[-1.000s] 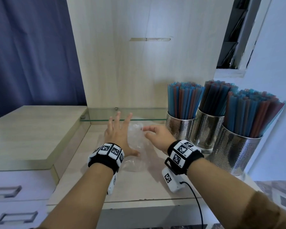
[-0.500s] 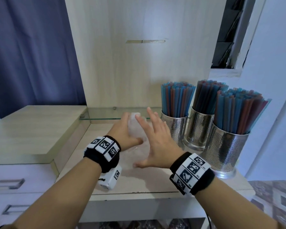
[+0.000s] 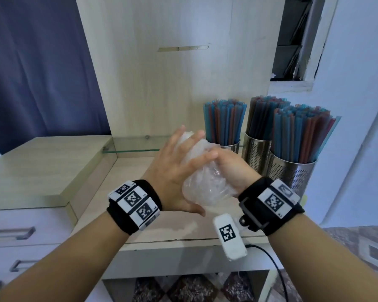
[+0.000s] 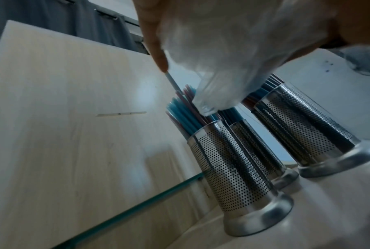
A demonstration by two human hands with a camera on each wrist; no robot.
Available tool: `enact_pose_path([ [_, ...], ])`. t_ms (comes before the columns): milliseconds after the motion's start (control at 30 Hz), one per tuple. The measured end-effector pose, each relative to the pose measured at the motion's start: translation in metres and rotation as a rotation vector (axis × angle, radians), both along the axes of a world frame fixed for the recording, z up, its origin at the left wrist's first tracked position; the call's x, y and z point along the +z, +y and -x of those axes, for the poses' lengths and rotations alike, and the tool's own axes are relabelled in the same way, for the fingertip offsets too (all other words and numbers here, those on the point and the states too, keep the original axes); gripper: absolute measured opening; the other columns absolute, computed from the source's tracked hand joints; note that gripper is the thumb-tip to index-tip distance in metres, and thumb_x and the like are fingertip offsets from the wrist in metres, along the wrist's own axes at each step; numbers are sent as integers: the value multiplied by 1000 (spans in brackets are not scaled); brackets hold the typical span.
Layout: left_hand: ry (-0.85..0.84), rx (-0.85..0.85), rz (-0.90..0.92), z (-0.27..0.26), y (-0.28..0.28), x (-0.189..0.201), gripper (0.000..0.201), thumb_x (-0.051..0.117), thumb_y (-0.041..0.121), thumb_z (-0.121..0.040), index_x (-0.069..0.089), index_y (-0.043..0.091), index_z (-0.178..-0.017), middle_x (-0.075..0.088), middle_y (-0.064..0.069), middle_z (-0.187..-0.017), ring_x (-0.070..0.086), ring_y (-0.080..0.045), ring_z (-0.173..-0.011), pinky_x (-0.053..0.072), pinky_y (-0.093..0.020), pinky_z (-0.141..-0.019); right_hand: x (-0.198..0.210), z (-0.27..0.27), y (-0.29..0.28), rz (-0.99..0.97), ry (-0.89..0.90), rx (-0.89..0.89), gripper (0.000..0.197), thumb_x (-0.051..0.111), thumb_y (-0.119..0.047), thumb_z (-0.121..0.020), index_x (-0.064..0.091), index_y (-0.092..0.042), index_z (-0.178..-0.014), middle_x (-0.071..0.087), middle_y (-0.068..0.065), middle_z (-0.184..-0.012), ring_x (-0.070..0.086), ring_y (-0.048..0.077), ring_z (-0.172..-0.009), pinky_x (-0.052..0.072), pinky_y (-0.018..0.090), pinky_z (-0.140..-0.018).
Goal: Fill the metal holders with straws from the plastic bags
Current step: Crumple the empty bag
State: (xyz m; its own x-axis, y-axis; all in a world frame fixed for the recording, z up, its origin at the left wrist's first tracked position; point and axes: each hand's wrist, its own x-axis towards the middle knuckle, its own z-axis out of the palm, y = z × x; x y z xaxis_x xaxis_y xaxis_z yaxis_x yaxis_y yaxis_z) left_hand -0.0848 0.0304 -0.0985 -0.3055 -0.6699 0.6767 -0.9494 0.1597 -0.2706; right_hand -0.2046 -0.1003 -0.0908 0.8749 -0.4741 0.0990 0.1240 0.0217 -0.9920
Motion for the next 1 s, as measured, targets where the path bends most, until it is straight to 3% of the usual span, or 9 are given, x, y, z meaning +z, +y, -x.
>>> enact_pose_path([
  [133, 94, -37, 118, 2, -3, 1, 71, 76, 53, -69, 48, 15, -122, 59, -19, -117, 58, -34, -105, 46, -47, -95, 8, 14, 7, -145, 75, 154, 26, 56, -21, -96, 60, -4, -115, 65, 7, -98, 64, 19, -89, 51, 27, -80],
  [267, 412, 201, -23, -8, 7, 3, 78, 67, 64, -53, 48, 24, -117, 58, 5, -106, 60, -20, -93, 51, -34, -81, 3, 27, 6, 633, -97, -102, 68, 55, -51, -80, 39, -29, -143, 45, -10, -137, 44, 10, -131, 38, 24, -105],
  [367, 574, 268, -77, -1, 11, 8, 88, 62, 67, -43, 49, 24, -119, 51, 20, -101, 57, -6, -84, 41, -14, -72, -5, 29, 13, 955, -243, -30, 60, 44, -55, -92, 26, -41, -149, 17, -13, -159, 9, 2, -149, 14, 13, -115],
  [433, 702, 94, -65, 10, 11, 11, 90, 75, 55, -46, 36, 33, -124, 53, 21, -103, 59, 0, -85, 43, -9, -72, -14, 21, 19, 906, -312, -36, 48, 39, -55, -98, 35, -39, -143, 35, -3, -153, 25, 8, -146, 25, 26, -117],
  [533, 721, -146, 35, 21, 8, 9, 111, 89, 24, -53, 19, 25, -139, 51, -4, -112, 61, -16, -99, 55, -30, -77, -17, 11, 26, 524, -380, -119, 34, 44, -48, -99, 50, -23, -122, 62, 3, -115, 62, 15, -106, 53, 40, -90],
  [633, 684, -187, 120, 32, 6, 3, 112, 86, 46, -58, 16, 29, -144, 35, -21, -135, 50, -39, -117, 50, -48, -92, -16, 6, 29, 234, -339, -216, 23, 46, -37, -100, 48, -15, -104, 57, 7, -95, 56, 18, -85, 49, 38, -74],
  [733, 410, 12, 193, 41, 3, -6, 108, 68, 79, -55, 31, 28, -142, 20, -20, -152, 29, -37, -137, 28, -51, -110, -14, 1, 35, 62, -194, -197, 14, 44, -31, -105, 48, -18, -102, 56, 1, -91, 56, 16, -83, 48, 34, -74],
  [867, 166, 75, 282, 32, 4, -16, 82, 65, 82, -60, 56, 26, -119, 49, -19, -137, 49, -33, -121, 29, -49, -104, -15, 2, 37, -199, -5, 78, 19, 43, -24, -104, 60, -18, -100, 64, 2, -95, 63, 15, -83, 55, 28, -75],
  [1000, 266, 80, 235, 13, 12, -19, 39, 69, 52, -75, 64, 20, -97, 65, -6, -102, 60, -31, -89, 43, -38, -85, -20, 7, 24, 145, 174, 160, 28, 49, -31, -91, 70, -17, -104, 68, -1, -108, 60, 17, -107, 43, 43, -102],
])
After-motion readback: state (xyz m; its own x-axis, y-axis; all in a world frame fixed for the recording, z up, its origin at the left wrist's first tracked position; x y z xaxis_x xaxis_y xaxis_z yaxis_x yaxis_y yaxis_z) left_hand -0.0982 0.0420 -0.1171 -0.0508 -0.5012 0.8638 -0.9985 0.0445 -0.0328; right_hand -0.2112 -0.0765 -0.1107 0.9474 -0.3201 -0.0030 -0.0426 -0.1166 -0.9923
